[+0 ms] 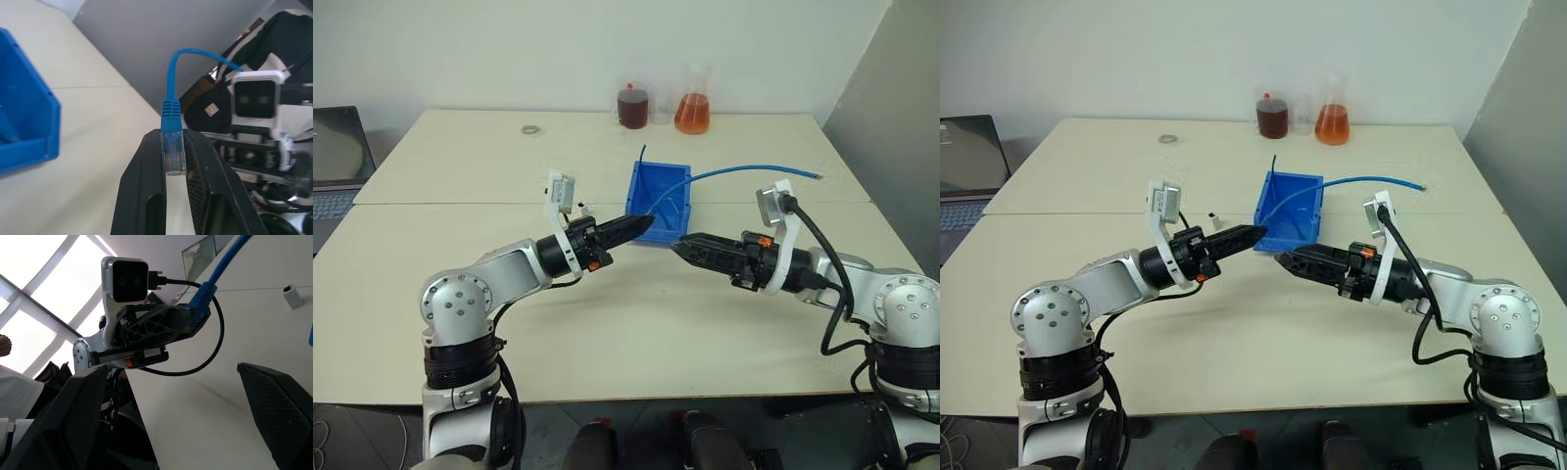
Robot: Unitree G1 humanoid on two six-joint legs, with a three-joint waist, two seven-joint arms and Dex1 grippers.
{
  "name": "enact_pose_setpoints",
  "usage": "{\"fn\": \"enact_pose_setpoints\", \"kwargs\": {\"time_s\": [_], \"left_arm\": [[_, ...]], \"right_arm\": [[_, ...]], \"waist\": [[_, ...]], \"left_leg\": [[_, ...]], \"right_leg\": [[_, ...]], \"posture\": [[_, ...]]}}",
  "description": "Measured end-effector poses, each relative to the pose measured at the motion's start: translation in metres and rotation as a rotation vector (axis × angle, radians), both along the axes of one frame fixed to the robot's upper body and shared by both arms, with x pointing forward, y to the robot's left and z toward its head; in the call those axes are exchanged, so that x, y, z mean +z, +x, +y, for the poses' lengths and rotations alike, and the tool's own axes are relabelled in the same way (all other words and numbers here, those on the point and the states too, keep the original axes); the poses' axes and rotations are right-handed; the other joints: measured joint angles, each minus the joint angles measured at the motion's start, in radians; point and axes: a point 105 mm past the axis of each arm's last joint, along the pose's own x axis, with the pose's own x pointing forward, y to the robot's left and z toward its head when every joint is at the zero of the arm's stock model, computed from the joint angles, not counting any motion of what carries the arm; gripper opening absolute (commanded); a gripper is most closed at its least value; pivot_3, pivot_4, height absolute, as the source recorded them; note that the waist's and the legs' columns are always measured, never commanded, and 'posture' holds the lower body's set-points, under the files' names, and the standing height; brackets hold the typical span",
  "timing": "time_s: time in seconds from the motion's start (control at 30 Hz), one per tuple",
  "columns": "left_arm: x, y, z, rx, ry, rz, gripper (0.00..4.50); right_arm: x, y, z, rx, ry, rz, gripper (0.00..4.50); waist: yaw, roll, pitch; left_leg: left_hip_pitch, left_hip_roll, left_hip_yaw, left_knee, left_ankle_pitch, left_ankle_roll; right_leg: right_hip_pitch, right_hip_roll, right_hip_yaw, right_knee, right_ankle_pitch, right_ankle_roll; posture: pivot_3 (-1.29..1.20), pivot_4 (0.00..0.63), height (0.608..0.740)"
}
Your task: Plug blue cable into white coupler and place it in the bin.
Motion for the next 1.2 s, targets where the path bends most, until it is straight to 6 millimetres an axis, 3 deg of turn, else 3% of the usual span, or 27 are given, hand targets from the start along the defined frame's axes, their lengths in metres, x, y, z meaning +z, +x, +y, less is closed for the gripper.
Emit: {"fn": "enact_pose_setpoints", "kwargs": {"time_s": [0.3,0.77,0.8,1.2], "left_arm": [[0.007,-0.023,-0.004,-0.143,-0.004,0.004,0.26],[0.005,-0.025,-0.009,-0.170,0.011,0.013,0.26],[0.006,-0.025,-0.009,-0.169,0.009,0.009,0.26],[0.002,-0.025,-0.011,-0.171,0.021,0.014,0.26]], "right_arm": [[0.017,0.005,0.005,0.059,0.042,-0.030,4.50],[0.018,-0.001,0.012,0.153,0.057,0.007,4.50],[0.018,-0.001,0.013,0.160,0.055,0.004,4.12],[0.019,0.002,0.014,0.176,0.051,0.000,1.37]], "waist": [[0.000,0.000,0.000],[0.000,0.000,0.000],[0.000,0.000,0.000],[0.000,0.000,0.000]], "left_leg": [[0.000,0.000,0.000,0.000,0.000,0.000],[0.000,0.000,0.000,0.000,0.000,0.000],[0.000,0.000,0.000,0.000,0.000,0.000],[0.000,0.000,0.000,-0.001,0.000,0.000]], "right_leg": [[0.000,0.000,0.000,0.000,0.000,-0.001],[0.000,0.000,0.000,0.000,0.000,-0.001],[0.000,0.000,0.000,0.000,0.000,-0.001],[0.000,0.000,0.000,-0.001,0.000,-0.001]], "posture": [[0.00,0.150,0.740],[0.00,0.150,0.740],[0.00,0.150,0.740],[0.00,0.150,0.740]]}}
